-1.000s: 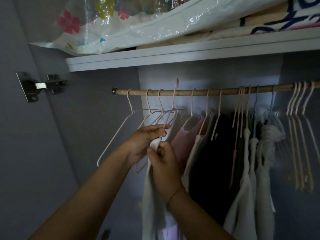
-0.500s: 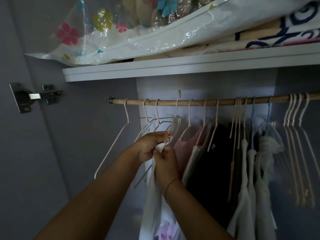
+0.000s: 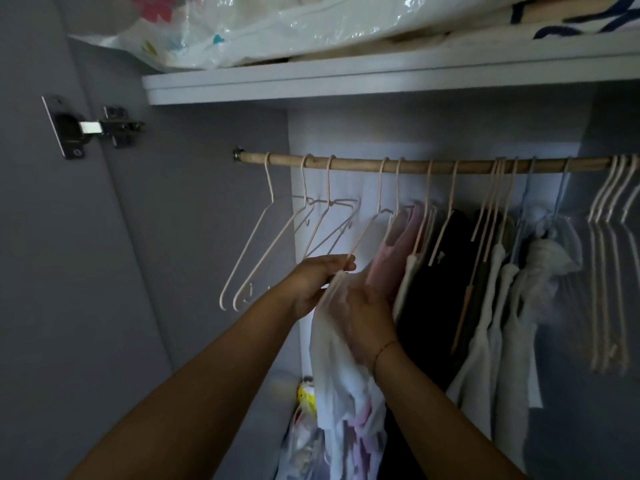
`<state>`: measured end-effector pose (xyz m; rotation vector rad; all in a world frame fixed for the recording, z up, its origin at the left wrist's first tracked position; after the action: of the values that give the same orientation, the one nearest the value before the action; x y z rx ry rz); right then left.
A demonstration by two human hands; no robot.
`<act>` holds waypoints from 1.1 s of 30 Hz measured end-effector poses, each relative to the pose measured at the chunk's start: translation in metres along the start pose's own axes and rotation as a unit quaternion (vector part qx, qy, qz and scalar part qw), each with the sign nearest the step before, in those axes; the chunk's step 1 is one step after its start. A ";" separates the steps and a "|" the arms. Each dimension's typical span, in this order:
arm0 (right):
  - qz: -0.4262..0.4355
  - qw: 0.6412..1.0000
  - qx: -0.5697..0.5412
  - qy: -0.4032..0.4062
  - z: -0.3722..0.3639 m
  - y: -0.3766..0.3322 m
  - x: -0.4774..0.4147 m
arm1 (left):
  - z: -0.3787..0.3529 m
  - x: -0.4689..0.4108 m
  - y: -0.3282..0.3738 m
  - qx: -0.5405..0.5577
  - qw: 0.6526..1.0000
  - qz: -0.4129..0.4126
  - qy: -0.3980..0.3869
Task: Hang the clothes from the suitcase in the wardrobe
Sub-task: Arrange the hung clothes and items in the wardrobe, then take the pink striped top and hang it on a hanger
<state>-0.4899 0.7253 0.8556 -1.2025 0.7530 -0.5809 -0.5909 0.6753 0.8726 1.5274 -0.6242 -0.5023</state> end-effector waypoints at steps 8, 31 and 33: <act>-0.006 1.000 -0.022 -0.001 0.014 0.001 0.023 | 0.000 0.027 -0.012 -0.009 1.000 -0.029 0.004; 0.026 0.943 -0.105 -0.313 -0.104 0.022 0.367 | 0.205 0.444 -0.168 0.030 0.960 0.048 0.275; 0.013 0.930 -0.107 -0.352 -0.115 0.036 0.420 | 0.223 0.510 -0.201 0.048 0.947 0.076 0.308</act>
<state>-0.3148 0.3505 0.7144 -1.4760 0.2156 -0.0149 -0.3372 0.1728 0.6903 1.6031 -0.2729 0.1345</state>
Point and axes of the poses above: each hand's wrist, its own x-axis away from the middle knuckle, its own z-axis out of the back of the hand, y = z × x, the point moved 6 cm from there along -x, towards the middle knuckle, and after that the axes turned 5 degrees about y, right-handed, at the moved point
